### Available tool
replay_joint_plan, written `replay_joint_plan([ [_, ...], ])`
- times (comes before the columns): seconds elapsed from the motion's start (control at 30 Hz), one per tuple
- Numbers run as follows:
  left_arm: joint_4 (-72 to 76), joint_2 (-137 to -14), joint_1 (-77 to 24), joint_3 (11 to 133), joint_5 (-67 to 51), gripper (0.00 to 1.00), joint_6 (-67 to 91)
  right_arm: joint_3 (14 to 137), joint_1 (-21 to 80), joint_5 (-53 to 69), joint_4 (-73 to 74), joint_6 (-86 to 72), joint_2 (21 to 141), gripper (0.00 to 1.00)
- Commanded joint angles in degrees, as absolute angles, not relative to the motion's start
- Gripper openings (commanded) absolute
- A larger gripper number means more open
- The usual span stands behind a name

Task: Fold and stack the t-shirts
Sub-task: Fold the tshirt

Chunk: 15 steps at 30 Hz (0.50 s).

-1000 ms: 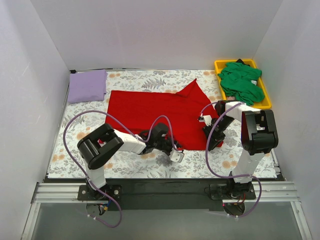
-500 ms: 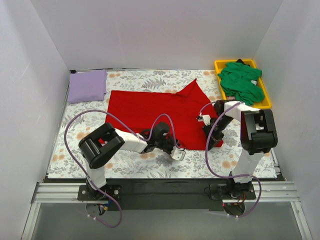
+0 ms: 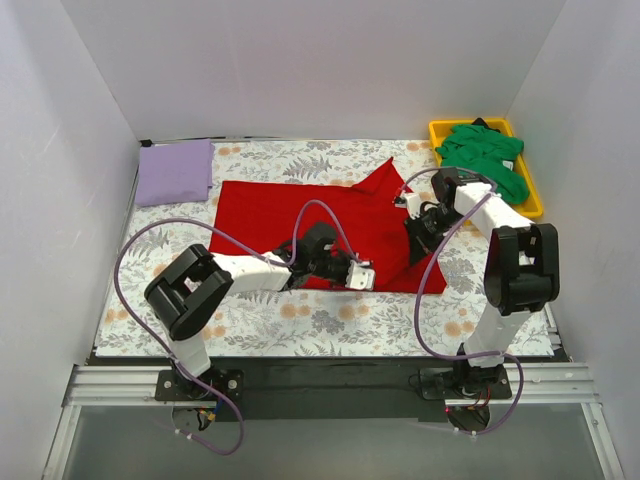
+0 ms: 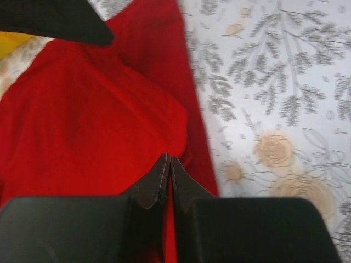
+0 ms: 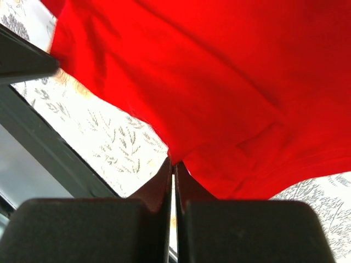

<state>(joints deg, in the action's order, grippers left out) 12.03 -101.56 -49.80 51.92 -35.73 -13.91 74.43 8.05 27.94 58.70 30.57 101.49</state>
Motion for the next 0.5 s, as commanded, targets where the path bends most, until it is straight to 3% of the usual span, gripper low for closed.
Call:
replay_joint_plan([
  [0.0,12.3,-100.4,-45.8,57.1,-38.7,0.00,-9.1,79.7,8.2,29.8,59.6,30.4,104.5,0.01],
  [0.47,22.1,-109.9,-40.3,61.4,-33.3,0.00,-4.9,91.5,7.6,27.8,54.2,24.7,113.9,0.01],
])
